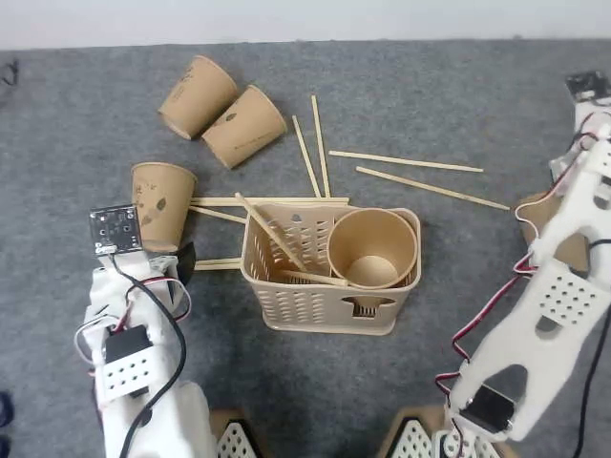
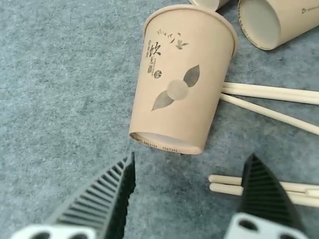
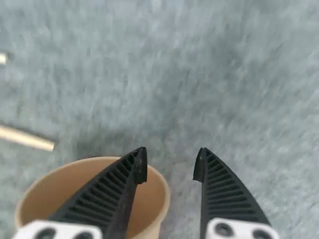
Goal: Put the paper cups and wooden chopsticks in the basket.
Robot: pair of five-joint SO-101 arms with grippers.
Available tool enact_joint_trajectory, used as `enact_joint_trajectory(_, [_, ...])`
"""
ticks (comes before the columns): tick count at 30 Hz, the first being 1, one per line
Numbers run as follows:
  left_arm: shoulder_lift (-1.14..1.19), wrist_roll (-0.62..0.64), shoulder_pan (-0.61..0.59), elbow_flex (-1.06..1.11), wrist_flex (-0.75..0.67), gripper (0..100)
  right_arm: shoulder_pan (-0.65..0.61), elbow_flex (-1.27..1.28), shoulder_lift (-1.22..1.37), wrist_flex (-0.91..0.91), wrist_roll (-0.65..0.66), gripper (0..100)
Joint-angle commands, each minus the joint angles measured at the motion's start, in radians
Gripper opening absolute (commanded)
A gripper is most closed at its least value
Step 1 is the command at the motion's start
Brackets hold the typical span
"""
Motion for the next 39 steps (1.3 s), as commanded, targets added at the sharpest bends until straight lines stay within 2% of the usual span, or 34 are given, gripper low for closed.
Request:
enact_joint_trajectory(1, [-0.02,-0.009,0.005,-0.004,-0.023,33,0.018,-0.018,-0.033,0.074,0.015,17.5])
enact_joint_trajectory(7, [-0.02,-0.009,0.005,-0.004,-0.023,33,0.015,-0.094,-0.059,0.206,0.015,7.2])
enact_joint_trajectory(13, [-0.02,-0.009,0.005,-0.004,-0.023,33,0.004,-0.226,-0.064,0.403,0.094,7.4])
enact_joint_trajectory(17, [-0.02,-0.009,0.005,-0.004,-0.023,33,0.031,-0.256,-0.088,0.404,0.095,7.3])
enact_joint_trajectory(22, [-0.02,-0.009,0.005,-0.004,-0.023,33,0.042,-0.178,-0.13,0.406,0.109,7.3])
enact_joint_trajectory(26, [-0.02,-0.009,0.005,-0.004,-0.023,33,0.038,-0.11,-0.17,0.406,0.219,9.9])
enact_joint_trajectory(30, [-0.02,-0.009,0.005,-0.004,-0.023,33,0.053,-0.04,-0.237,0.404,0.446,29.3])
enact_joint_trajectory(33, [-0.02,-0.009,0.005,-0.004,-0.023,33,0.061,-0.017,-0.268,0.401,0.635,25.9])
enact_joint_trajectory(39, [-0.02,-0.009,0.006,-0.002,-0.023,33,0.012,-0.011,-0.323,0.406,0.832,27.7])
